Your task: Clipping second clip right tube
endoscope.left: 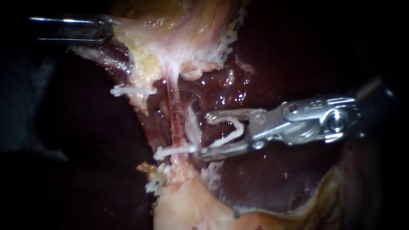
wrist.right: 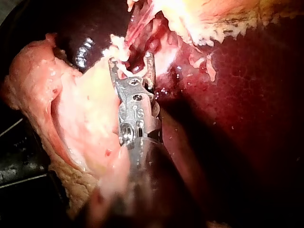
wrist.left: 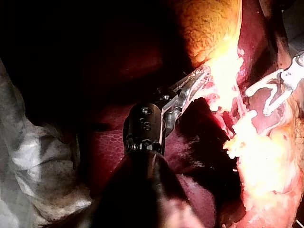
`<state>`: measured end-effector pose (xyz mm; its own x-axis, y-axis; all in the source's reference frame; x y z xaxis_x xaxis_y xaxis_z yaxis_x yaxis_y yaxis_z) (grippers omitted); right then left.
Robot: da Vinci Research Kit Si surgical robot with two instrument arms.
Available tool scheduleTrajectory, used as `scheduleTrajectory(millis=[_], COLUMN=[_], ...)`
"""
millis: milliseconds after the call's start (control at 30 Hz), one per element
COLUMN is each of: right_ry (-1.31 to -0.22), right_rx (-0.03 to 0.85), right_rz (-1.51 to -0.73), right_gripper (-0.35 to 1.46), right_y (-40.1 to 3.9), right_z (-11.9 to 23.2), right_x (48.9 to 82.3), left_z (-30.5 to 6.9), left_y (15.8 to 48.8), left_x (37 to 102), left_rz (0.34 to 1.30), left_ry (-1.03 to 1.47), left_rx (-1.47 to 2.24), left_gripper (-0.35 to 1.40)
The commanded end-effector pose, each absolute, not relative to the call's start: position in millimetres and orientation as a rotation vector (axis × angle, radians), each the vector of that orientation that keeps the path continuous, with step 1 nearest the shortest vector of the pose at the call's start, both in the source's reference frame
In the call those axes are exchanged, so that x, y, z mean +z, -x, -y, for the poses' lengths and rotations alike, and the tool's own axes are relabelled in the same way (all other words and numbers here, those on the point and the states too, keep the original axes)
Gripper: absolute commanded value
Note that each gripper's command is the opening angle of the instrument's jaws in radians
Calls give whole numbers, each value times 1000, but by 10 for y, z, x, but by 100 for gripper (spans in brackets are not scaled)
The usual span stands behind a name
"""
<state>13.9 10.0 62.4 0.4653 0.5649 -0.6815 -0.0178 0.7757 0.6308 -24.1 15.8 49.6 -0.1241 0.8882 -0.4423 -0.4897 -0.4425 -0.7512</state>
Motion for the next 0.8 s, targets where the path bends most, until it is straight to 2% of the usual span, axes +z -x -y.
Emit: scheduleTrajectory(millis=[33,500,800], right_ry=[-615,-735,-778], right_rx=[400,495,481], right_rz=[-1040,-1120,-1119], right_gripper=[49,48,48], right_y=[-143,-191,-215], right_z=[-99,-99,-89], right_x=[626,642,656], left_z=[-158,-158,-158], left_y=[241,241,241], left_x=[497,496,496], left_rz=[533,533,533], left_ry=[1110,1109,1109], left_rx=[1750,1750,1749], left_gripper=[-35,-35,-35])
